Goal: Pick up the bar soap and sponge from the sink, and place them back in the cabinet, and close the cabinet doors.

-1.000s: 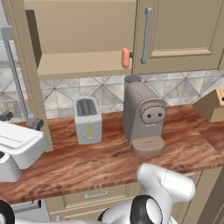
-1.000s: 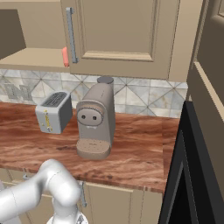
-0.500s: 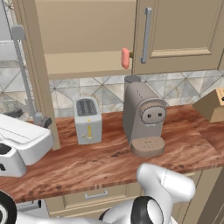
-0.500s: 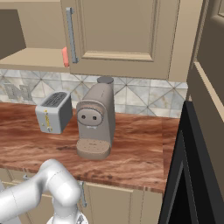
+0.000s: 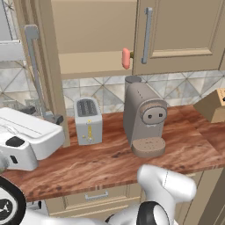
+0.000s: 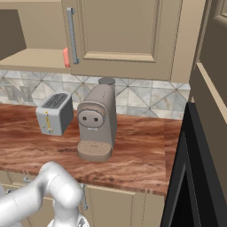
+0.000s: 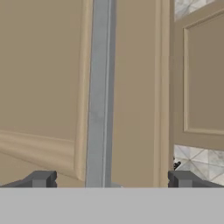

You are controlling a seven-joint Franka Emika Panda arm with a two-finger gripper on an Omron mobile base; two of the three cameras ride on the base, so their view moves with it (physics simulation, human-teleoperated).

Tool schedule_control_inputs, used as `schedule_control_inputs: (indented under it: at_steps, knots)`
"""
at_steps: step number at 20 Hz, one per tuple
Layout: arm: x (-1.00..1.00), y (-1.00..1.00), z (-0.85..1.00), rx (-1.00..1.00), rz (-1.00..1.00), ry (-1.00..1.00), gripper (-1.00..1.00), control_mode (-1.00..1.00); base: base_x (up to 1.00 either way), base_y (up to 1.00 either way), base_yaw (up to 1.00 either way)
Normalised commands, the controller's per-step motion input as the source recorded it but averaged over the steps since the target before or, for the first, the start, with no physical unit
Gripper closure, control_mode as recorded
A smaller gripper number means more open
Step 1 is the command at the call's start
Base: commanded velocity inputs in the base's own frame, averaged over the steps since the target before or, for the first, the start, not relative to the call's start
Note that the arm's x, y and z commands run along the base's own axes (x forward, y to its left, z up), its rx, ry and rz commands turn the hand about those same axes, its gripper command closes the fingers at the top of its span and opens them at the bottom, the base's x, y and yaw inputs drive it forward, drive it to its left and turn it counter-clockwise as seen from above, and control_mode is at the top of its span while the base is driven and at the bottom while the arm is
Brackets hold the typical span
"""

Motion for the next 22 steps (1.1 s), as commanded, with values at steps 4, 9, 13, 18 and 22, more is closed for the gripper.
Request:
schedule_control_inputs:
  at_steps: [4,9,13,18,22]
  knots:
    - [0.30,-0.17,-0.15,0.00,0.00,0.00,-1.00,-1.00,0.00,0.00,0.00]
    - [0.29,-0.14,-0.17,0.00,0.00,0.00,-1.00,-1.00,0.00,0.00,0.00]
    - [0.29,-0.11,-0.19,0.00,0.00,0.00,-1.00,-1.00,0.00,0.00,0.00]
    - [0.28,-0.08,-0.20,0.00,0.00,0.00,-1.00,-1.00,0.00,0.00,0.00]
    - [0.33,-0.03,-0.19,0.00,-0.01,0.00,-1.00,-1.00,0.00,0.00,0.00]
